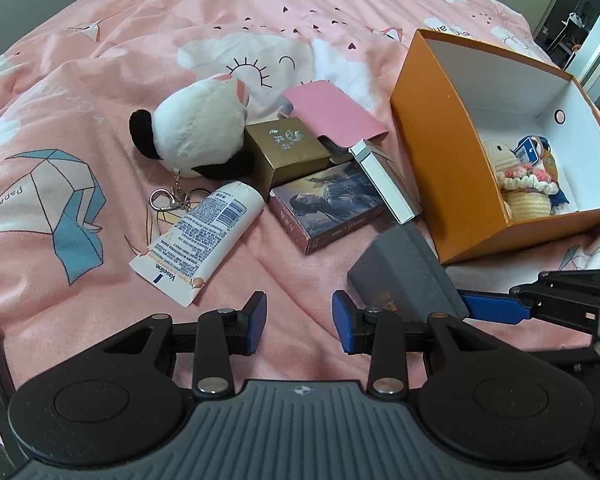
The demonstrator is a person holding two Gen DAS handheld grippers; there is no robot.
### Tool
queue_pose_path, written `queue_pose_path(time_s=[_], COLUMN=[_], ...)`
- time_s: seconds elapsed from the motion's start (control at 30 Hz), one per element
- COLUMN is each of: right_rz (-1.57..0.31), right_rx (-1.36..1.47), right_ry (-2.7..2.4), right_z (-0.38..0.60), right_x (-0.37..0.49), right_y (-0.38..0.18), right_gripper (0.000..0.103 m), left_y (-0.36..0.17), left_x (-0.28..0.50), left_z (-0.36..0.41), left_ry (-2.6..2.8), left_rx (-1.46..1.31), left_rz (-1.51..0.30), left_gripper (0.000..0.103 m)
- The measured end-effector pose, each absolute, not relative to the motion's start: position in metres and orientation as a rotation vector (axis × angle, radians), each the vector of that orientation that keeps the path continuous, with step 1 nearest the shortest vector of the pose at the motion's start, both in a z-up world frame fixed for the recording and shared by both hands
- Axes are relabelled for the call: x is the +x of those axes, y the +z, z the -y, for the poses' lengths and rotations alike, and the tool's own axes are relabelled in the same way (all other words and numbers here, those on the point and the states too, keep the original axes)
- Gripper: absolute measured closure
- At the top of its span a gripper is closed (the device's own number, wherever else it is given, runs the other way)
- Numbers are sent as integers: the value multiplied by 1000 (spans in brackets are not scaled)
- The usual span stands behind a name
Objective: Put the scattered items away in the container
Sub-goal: 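Grasp the white-and-grey box with the left tool while the right tool holds the dark box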
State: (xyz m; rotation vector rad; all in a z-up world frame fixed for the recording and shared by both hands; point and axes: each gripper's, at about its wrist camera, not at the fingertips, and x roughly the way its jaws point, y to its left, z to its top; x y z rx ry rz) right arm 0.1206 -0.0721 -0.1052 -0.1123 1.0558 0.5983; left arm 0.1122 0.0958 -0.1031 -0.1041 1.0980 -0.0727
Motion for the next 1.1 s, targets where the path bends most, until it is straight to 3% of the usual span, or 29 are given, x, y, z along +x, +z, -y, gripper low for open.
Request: queue_pose_path(time_s=[0.27,0.7,1.1], right_rz=[-1079,-993,-1047], right_rx=[-147,-353,-507], right_ry=[539,574,593], right_z=[70,60,93], right_x=[128,113,116], right_y=[-121,-106,-109], right_gripper=[63,67,67], left_y=[-105,-90,-98], left_x=[113,127,165], left_z=[-93,-96,-64], left_ry=[-86,-127,-251], left_rx=[-88,-154,-215], left_rz=[-1103,-1078,-1122], left_gripper=[61,67,67])
